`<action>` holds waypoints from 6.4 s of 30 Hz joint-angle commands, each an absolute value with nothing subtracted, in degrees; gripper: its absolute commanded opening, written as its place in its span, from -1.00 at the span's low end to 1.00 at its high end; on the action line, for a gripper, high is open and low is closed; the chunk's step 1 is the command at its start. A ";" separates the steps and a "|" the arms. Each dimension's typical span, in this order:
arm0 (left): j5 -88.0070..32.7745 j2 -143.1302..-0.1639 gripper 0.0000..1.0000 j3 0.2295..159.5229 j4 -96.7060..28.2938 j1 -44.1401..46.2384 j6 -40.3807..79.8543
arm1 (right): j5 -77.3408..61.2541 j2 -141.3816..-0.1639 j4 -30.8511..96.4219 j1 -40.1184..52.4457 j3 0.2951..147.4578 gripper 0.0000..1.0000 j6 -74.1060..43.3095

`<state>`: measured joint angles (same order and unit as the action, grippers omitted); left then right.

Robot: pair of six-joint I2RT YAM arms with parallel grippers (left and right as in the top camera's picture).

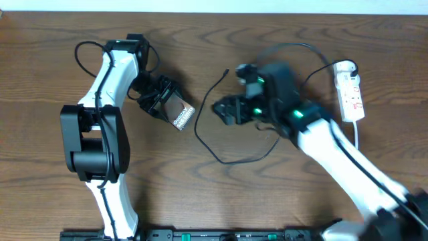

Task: Plug charger to phone and switch on socket

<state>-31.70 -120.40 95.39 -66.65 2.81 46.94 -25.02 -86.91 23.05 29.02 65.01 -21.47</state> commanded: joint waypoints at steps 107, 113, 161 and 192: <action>-28.10 -102.74 0.87 97.36 -52.23 -6.72 28.27 | -55.57 -103.48 -10.44 18.26 74.11 -0.98 -47.51; -35.22 -102.74 0.87 97.36 -50.68 -6.74 12.60 | -65.04 -103.50 -11.35 16.01 74.11 -0.98 -49.21; -36.93 -102.76 0.88 81.41 -10.85 3.18 61.76 | -26.96 -106.04 -25.52 24.67 72.75 -0.98 -97.08; -38.63 -102.76 0.36 81.17 -0.36 2.57 72.75 | -24.14 -110.17 -33.87 28.82 71.48 -0.98 -98.89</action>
<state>-37.58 -103.07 80.97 -0.60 3.09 72.38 -23.97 -110.15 -32.86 29.30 71.44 -99.63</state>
